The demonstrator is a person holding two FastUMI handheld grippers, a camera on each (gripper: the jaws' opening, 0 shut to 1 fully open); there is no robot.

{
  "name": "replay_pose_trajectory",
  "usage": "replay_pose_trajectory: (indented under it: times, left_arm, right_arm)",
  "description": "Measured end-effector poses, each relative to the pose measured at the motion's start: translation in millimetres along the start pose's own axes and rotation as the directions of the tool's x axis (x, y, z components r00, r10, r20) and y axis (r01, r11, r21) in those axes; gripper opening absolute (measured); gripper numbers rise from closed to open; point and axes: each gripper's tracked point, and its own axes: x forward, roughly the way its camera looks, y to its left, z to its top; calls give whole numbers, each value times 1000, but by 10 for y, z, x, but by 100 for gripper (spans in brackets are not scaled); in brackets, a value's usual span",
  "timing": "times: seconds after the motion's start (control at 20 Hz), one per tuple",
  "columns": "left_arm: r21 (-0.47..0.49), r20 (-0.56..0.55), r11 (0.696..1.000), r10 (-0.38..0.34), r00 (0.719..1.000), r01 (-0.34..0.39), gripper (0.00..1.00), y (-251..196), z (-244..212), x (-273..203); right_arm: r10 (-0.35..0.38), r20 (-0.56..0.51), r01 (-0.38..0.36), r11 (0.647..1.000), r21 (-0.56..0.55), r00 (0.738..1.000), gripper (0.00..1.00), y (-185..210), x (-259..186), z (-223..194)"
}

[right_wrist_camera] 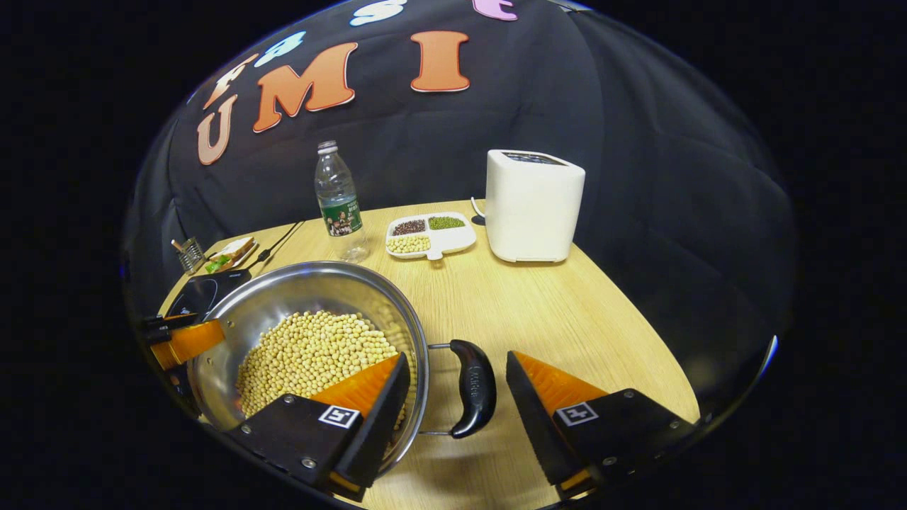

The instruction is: First push the handle of the pot to place it horizontally, then grasp the pot with both hands and set it on the induction cooktop.

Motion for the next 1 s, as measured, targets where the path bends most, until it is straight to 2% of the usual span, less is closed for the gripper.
replay_pose_trajectory:
  times: [0.05, 0.1, 0.2, 0.3, 0.4, 0.45, 0.5, 0.7, 0.85, 1.0]
  left_arm:
    - [-2, 10, 1000, -14, 1000, 14, 100, 8, 36, 8]
    - [-6, 1, 1000, -24, 1000, 24, 99, 5, 15, 19]
    - [4, -3, 999, -35, 999, 35, 99, -2, 15, 30]
    - [25, -15, 1000, -17, 1000, 17, 99, 34, -6, 45]
    - [25, -31, 999, 40, 999, -39, 89, 185, -9, 41]
    - [-15, -33, 1000, 24, 999, -24, 77, 133, 0, 102]
    - [-11, -42, 1000, 24, 999, -25, 64, 158, -4, 74]
    - [-3, -65, 1000, 30, 997, -30, 59, 146, -7, 58]
    - [-13, -51, 999, 40, 998, -40, 51, 149, -3, 36]
    - [-19, -74, 998, 52, 996, -53, 48, 131, 1, 36]
  right_arm:
    - [10, 3, -10, 1000, 5, 1000, 83, 20, 16, 3]
    - [10, 3, -10, 1000, 5, 1000, 75, 15, 27, 3]
    - [13, -5, -13, 1000, 11, 1000, 65, 16, 15, -4]
    - [19, -27, -17, 999, 40, 999, 65, 25, 23, -5]
    - [18, -29, -17, 999, 43, 999, 61, 29, 27, -9]
    - [16, -28, -15, 999, 33, 999, 60, 27, 29, -19]
    - [18, -23, -17, 999, 31, 1000, 58, 25, 11, -5]
    - [36, -24, -35, 998, 45, 999, 51, 33, 7, 3]
    - [43, -25, -41, 997, 57, 999, 47, 27, 6, 15]
    - [49, -44, -44, 992, 122, 998, 43, 32, 4, 20]
